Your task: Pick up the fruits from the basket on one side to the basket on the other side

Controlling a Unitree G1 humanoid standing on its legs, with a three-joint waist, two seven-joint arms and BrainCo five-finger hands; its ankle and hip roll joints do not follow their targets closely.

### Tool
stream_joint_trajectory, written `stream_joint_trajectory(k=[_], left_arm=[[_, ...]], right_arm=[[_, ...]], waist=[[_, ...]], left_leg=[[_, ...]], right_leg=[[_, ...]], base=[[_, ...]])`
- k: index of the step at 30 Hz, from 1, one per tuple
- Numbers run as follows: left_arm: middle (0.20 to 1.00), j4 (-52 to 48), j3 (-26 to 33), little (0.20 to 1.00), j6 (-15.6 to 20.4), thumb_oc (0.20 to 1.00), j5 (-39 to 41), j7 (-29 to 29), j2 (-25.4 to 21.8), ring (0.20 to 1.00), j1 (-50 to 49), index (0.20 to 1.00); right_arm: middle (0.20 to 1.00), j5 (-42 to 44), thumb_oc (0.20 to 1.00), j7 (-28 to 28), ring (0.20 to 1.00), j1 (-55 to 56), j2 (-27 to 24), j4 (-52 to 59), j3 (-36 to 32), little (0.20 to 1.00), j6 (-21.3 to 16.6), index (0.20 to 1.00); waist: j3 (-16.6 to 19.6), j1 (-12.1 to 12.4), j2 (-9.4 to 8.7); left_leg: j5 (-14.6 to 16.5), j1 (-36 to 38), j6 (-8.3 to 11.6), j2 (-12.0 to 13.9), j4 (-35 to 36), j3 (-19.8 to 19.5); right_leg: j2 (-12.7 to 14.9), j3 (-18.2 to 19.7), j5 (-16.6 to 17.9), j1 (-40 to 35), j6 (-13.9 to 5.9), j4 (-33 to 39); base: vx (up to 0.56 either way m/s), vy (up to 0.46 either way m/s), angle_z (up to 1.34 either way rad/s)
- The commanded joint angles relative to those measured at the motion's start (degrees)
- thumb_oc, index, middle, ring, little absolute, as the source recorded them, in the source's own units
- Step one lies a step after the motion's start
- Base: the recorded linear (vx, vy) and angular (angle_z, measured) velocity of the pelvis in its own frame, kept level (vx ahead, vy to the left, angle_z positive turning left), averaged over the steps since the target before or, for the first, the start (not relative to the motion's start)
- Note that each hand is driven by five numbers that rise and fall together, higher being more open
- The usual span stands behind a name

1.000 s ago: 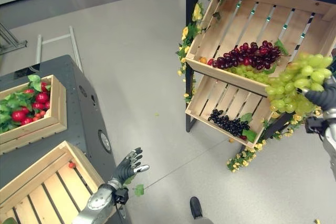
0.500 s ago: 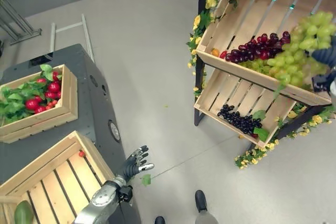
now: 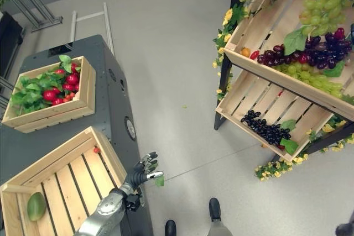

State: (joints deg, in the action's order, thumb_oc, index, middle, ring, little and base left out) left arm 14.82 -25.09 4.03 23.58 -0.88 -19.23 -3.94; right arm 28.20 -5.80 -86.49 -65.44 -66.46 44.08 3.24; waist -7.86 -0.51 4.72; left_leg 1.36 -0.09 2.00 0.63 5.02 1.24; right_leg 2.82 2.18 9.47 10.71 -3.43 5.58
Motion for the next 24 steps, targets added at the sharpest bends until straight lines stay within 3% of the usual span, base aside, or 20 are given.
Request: stream_joint_trajectory(k=[1,2,4,20,24], left_arm=[[1.0,-2.6,-2.0,1.0,1.3,1.0,2.2,0.6,-3.6,1.0,1.5,1.0],[1.0,-2.7,-2.1,1.0,1.2,1.0,2.2,0.7,-3.5,1.0,1.5,1.0],[1.0,-2.6,-2.0,1.0,1.3,1.0,2.0,1.3,-3.4,1.0,1.6,1.0],[1.0,-3.1,-1.0,1.0,2.0,1.0,2.8,2.7,-3.0,1.0,1.2,1.0],[1.0,-3.5,-0.9,1.0,1.8,1.0,2.6,2.5,-4.1,1.0,0.9,1.0]], right_arm=[[0.2,-2.8,0.2,-3.0,0.2,-12.0,-0.1,-4.3,4.2,0.2,-1.9,0.2],[0.2,-3.6,0.2,-3.1,0.2,-11.8,0.4,-4.8,4.3,0.2,-1.7,0.2],[1.0,-5.2,1.0,-3.4,1.0,-10.7,1.5,-5.4,3.9,1.0,-1.4,1.0],[1.0,-5.4,1.0,-4.5,1.0,-4.9,2.9,-0.9,-0.1,1.0,-2.3,1.0],[1.0,-12.1,1.0,-3.0,1.0,-6.8,2.4,-5.5,3.9,1.0,-0.4,1.0]], waist=[[0.8,0.3,-4.74],[0.7,0.5,-4.69],[0.5,0.5,-4.66],[-0.6,1.0,-3.9],[-0.7,1.4,-4.05]], left_leg=[[0.0,-2.1,1.97,-2.5,0.0,-2.9],[-0.1,-2.3,1.99,-2.5,0.0,-2.9],[-0.3,-2.5,2.04,-2.3,0.0,-3.0],[-0.9,-3.9,2.14,-2.7,0.0,-4.1],[-1.1,-4.3,2.15,-2.9,0.0,-4.4]], right_leg=[[-1.5,-2.2,-9.3,-2.9,-3.09,-0.6],[-1.5,-2.3,-9.2,-2.9,-3.06,-0.6],[-1.6,-2.4,-9.2,-2.8,-2.97,-0.6],[-0.9,-3.3,-9.0,-1.8,-2.89,-0.6],[-0.7,-3.6,-8.8,-1.4,-2.93,-0.6]], base=[[-0.04,-0.002,0.06],[-0.05,-0.005,0.05],[-0.03,-0.009,0.02],[-0.01,0.002,0.03],[-0.04,0.006,0.02]])
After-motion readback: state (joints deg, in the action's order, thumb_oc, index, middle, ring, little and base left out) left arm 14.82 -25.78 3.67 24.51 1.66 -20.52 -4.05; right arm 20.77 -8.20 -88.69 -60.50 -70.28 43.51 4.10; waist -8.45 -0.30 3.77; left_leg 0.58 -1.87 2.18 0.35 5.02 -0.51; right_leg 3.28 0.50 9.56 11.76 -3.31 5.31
